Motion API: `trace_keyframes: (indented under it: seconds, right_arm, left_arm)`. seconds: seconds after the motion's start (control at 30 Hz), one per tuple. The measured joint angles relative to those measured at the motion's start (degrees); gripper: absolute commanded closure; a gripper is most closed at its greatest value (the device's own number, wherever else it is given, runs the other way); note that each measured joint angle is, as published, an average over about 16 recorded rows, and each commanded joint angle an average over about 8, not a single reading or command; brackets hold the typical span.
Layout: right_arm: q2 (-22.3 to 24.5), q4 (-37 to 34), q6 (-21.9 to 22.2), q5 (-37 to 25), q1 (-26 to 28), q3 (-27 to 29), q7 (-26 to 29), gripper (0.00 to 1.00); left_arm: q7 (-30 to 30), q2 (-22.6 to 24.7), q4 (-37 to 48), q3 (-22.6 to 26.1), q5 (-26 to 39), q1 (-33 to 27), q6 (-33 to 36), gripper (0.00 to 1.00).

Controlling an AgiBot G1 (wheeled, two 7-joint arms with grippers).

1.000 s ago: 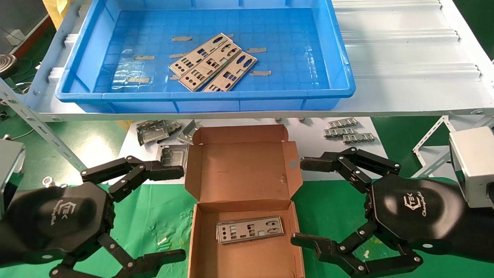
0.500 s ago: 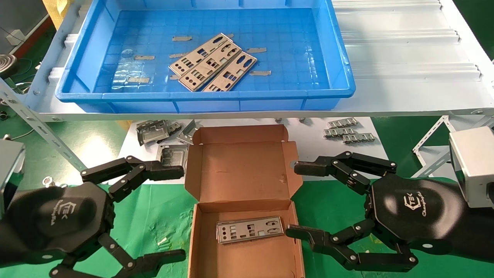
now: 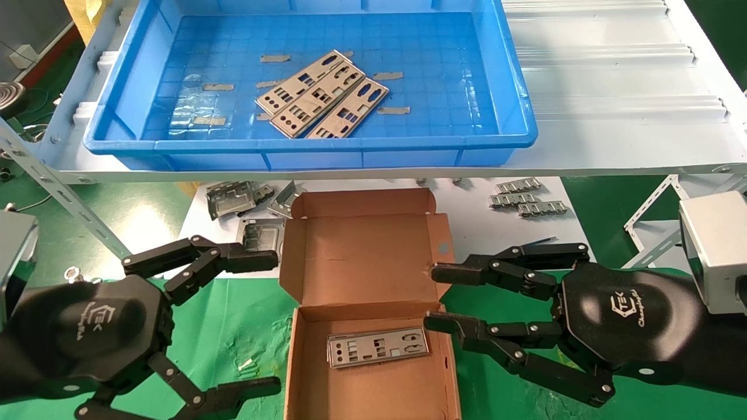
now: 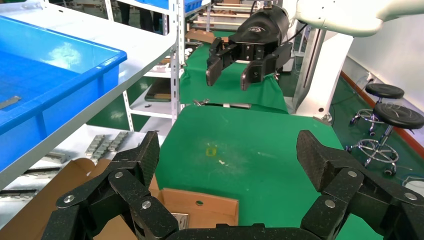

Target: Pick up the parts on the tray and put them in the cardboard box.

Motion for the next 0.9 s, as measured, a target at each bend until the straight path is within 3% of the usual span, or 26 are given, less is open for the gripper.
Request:
trace_keyframes:
  seconds: [0.5,0.7,0.9]
  right_arm:
    - [0.0,0.0,0.0,0.0,0.0,0.0,0.0,1.0]
    - [0.0,0.0,0.0,0.0,0.0,0.0,0.0,1.0]
    - [0.0,0.0,0.0,0.0,0.0,0.0,0.0,1.0]
  left_arm:
    - [-0.7,0.6,0.0,0.3,1.4,-2.7,-1.0,0.0]
    - [-2.4,2.8,2.6,1.8,5.4,-9.6,-2.3,0.0]
    - [-3.9,7.5,10.8,5.1,12.3,-20.6,-3.1,0.0]
